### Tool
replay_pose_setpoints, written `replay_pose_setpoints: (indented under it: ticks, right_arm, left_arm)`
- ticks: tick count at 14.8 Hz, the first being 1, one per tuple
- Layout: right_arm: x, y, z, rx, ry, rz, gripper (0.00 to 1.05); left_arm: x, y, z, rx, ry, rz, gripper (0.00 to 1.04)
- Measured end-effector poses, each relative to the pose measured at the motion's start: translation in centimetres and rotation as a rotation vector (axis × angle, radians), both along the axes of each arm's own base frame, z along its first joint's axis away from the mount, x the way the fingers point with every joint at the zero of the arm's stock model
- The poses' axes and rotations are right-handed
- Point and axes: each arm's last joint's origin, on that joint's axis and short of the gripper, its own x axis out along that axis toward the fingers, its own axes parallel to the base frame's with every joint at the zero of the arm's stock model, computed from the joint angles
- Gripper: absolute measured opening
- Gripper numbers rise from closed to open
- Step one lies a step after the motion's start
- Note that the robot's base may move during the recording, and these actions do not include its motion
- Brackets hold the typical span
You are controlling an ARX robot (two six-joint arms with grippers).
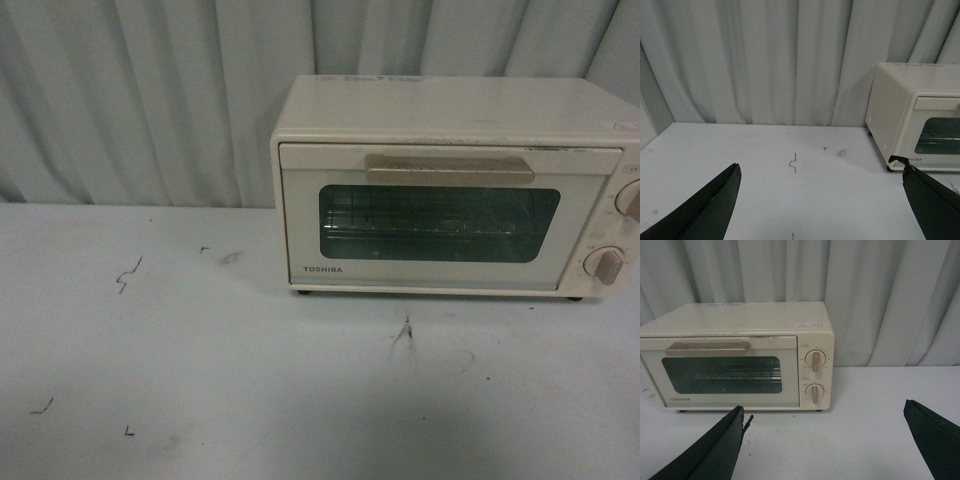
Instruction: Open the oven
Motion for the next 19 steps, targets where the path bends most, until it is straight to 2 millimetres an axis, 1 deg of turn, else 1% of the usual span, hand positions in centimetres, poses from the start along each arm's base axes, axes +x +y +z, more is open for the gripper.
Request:
replay_pose_setpoints:
  ticks: [17,18,19]
  right_arm:
    - [0.0,0.0,0.0,0.0,0.0,0.0,0.98]
    - [0.0,0.0,0.0,0.0,0.0,0.0,0.98]
    - [0.0,0.0,0.0,0.0,0.0,0.001,0.98]
  left_arm:
    - [0.0,0.0,0.0,0.0,0.0,0.0,0.98]
    - [-0.16,-0.14,-0.07,-0.041,0.199,0.05,0.98]
    - [0.66,-0.8,0.86,-0.095,0.442,0.091,0.98]
